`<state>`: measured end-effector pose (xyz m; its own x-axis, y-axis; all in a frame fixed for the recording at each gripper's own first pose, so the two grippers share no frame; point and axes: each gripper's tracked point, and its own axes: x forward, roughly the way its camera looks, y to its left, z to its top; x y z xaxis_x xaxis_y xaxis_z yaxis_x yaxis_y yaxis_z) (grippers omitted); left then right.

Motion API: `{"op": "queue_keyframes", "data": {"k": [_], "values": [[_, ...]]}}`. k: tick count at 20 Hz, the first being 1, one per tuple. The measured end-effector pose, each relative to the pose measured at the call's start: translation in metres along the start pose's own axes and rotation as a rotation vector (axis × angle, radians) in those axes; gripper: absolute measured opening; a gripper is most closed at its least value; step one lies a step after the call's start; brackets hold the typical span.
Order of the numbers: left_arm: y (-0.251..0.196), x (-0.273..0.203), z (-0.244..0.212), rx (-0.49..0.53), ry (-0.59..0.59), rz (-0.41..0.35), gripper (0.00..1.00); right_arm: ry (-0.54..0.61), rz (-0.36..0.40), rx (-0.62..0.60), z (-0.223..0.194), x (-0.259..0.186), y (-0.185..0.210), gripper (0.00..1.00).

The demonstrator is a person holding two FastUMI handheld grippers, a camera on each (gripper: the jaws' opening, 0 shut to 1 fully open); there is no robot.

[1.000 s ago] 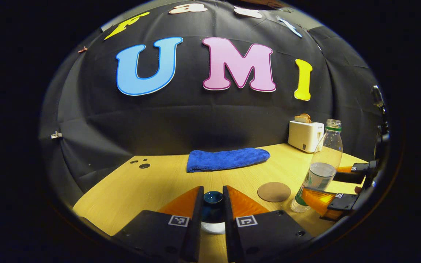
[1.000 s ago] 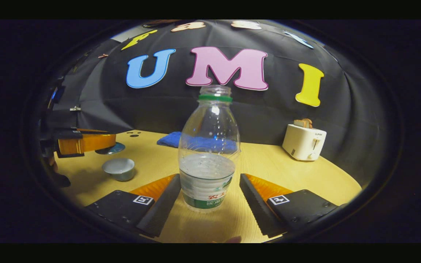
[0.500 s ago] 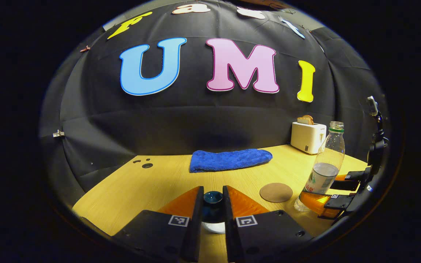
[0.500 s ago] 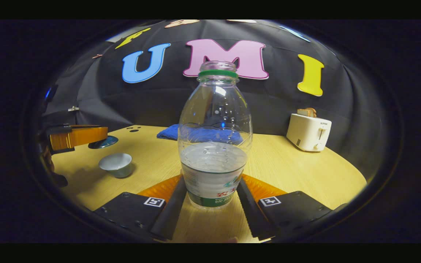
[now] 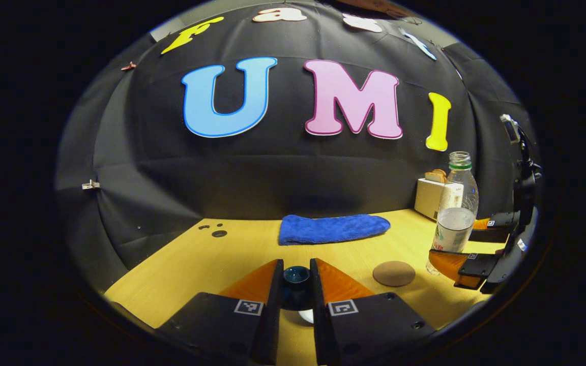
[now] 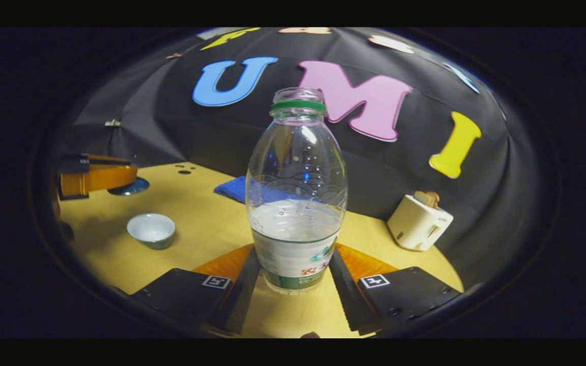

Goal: Open the teacup lid with one hand, grasp the water bottle and pour water into the teacup with the other hand; after pouring, place the water bottle on the coaster and then close the teacup lid.

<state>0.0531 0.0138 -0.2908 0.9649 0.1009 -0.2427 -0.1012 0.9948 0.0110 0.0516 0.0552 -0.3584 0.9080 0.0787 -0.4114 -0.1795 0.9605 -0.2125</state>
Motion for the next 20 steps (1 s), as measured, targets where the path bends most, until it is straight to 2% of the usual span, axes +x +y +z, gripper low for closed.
{"op": "queue_keyframes", "data": {"k": [3,4,5,7,16,17,18,20], "values": [[0.014,-0.007,-0.002,-0.010,-0.001,0.028,0.32,-0.005,-0.042,-0.265,0.010,0.013,-0.006,0.76],[0.019,-0.009,-0.002,-0.012,-0.002,0.039,0.32,-0.012,-0.063,-0.357,0.010,0.017,-0.006,0.80],[0.023,-0.011,-0.003,-0.012,-0.003,0.050,0.32,-0.019,-0.076,-0.431,0.013,0.019,-0.004,0.76],[0.030,-0.016,-0.004,-0.013,-0.002,0.068,0.32,-0.035,-0.088,-0.546,0.017,0.023,0.001,0.76],[0.045,-0.028,-0.014,-0.029,0.015,0.107,0.31,-0.058,-0.080,-0.816,0.029,0.034,0.019,0.76],[0.045,-0.030,-0.018,-0.029,0.019,0.108,0.29,-0.065,-0.079,-0.837,0.030,0.033,0.021,0.76],[0.045,-0.031,-0.019,-0.029,0.024,0.108,0.32,-0.073,-0.078,-0.861,0.032,0.034,0.023,0.76],[0.046,-0.032,-0.021,-0.031,0.031,0.107,0.29,-0.088,-0.086,-0.924,0.038,0.039,0.025,0.76]]}}
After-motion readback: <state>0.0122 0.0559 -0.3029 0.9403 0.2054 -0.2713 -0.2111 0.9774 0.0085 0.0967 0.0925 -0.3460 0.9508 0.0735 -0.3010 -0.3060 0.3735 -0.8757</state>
